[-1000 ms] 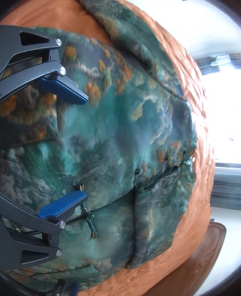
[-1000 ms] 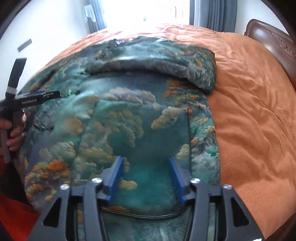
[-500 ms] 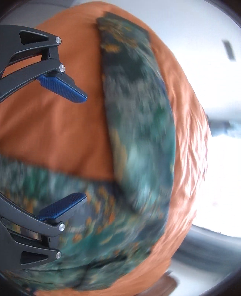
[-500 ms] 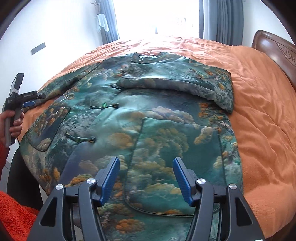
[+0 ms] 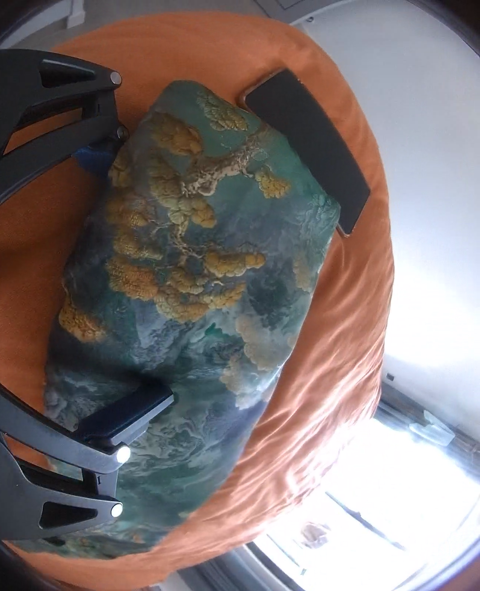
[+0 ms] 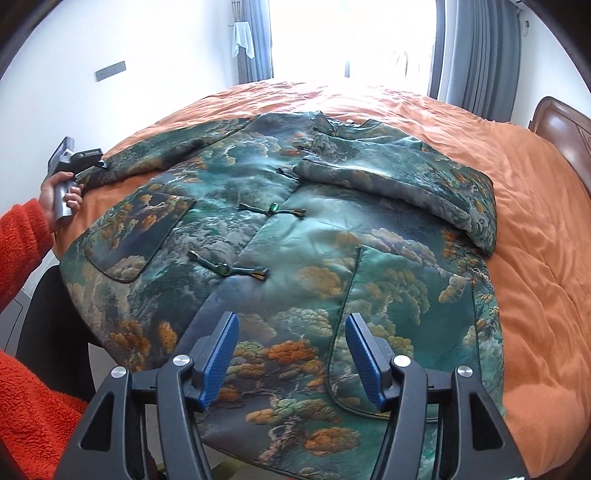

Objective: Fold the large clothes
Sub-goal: 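Grasp the other sleeve with the left tool and lift it, then fold the held sleeve and side panel across the jacket front with the left tool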

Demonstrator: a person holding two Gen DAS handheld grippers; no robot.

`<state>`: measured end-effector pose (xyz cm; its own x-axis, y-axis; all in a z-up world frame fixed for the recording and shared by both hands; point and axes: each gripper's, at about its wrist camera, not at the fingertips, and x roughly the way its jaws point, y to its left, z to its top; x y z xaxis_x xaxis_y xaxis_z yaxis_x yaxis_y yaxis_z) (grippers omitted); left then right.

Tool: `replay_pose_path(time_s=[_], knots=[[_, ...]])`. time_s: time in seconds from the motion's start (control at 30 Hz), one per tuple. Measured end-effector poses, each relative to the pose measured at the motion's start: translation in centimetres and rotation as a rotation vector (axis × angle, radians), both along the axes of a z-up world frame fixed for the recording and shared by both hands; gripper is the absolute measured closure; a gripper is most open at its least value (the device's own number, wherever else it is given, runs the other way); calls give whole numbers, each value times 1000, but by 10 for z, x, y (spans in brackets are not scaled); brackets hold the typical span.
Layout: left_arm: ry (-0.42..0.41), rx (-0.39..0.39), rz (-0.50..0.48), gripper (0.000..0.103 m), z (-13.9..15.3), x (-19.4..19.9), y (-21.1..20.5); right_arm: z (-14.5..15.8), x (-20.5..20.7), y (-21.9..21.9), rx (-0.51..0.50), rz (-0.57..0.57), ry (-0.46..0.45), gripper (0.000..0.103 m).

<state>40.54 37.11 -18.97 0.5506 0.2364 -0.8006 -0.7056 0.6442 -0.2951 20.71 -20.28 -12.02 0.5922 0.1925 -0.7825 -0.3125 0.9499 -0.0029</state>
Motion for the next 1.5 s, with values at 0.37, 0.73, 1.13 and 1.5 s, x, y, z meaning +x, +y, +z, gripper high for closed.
replay_pose_path(time_s=[0.37,0.73,1.13,1.5], knots=[[-36,420,-141,93,78,34,-79,-9,-5,-10,38,-48,26,42],[-307,890,-800,93,162,67,-355,-3,6,-40,112,-148,7,42],[-44,904,-1195,82,21,68,-479,13,15,-83,84,-235,-20,42],[-75,808,-1309,22,28,-4,-453,30,178,-65,422,-100,86,42]])
